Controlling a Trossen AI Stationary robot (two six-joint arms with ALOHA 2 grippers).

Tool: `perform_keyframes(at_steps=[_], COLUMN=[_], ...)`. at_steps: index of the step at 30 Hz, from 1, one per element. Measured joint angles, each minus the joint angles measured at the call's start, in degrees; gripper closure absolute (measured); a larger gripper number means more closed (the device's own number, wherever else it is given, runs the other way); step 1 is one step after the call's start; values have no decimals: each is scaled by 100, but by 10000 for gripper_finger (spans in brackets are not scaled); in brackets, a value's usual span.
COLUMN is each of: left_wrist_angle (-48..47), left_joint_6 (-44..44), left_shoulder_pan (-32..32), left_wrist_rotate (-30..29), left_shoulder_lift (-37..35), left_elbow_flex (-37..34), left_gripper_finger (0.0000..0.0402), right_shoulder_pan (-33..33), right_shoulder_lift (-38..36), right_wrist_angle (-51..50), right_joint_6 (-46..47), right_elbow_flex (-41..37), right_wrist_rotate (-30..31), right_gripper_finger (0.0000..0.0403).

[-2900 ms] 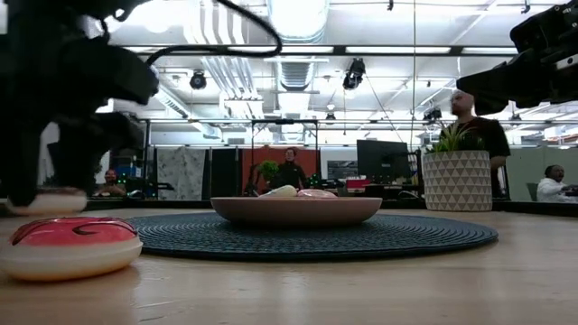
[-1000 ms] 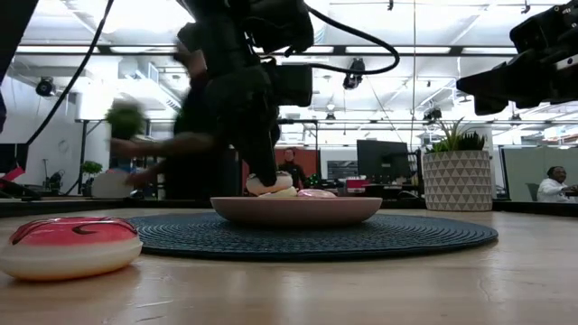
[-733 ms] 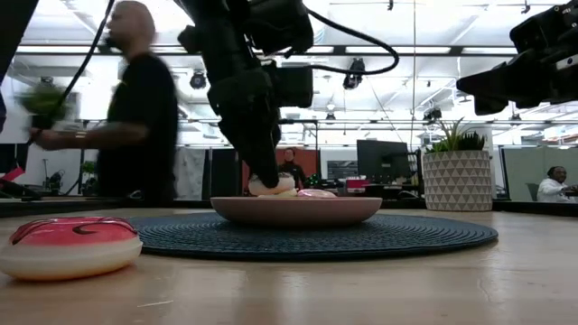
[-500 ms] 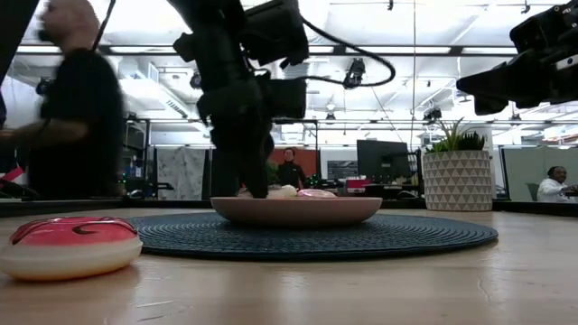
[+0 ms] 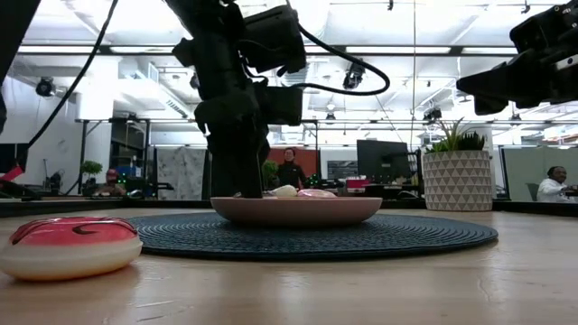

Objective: Pick & Place donuts
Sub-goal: Put the small brown donut on the pink plate

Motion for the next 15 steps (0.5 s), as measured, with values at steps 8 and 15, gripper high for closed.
perform_keyframes(at_steps=[8,15], left_wrist_angle=[-19,-42], left_joint_6=[0,41], left_shoulder_pan=[42,68], left_wrist_rotate=[37,64], left_shoulder_lift=[-2,-2], left_elbow_flex=[-4,-4], left_gripper_finger=[213,213], right_shoulder_pan=[-1,-1], right_shoulder_lift=[0,-1], right_wrist_angle=[-1,-1], right_joint_6=[0,0], right_elbow_flex=[0,0], right_wrist_rotate=[-1,-2], right_gripper_finger=[394,394])
